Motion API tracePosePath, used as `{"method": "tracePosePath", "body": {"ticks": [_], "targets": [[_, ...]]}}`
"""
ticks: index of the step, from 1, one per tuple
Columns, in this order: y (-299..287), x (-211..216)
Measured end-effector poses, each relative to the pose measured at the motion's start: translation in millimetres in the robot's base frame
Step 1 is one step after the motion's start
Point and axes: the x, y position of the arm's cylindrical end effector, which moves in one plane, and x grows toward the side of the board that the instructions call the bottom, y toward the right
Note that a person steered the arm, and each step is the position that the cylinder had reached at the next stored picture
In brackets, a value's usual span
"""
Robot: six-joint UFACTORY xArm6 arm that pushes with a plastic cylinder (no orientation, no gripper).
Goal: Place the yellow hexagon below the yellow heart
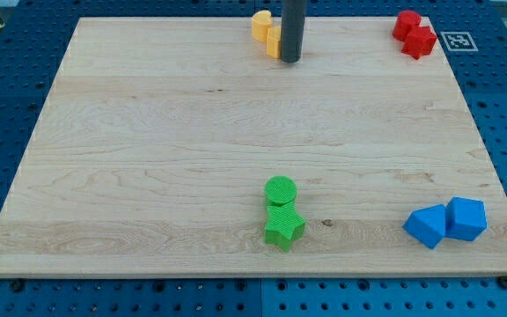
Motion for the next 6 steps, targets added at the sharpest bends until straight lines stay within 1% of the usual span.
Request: {"method": "tracePosePath", "body": {"ticks": [2,3,4,6], "targets": [[43.7,0.0],[43.7,-3.8],[41.9,-28.5],[-0.9,-34.8]]}}
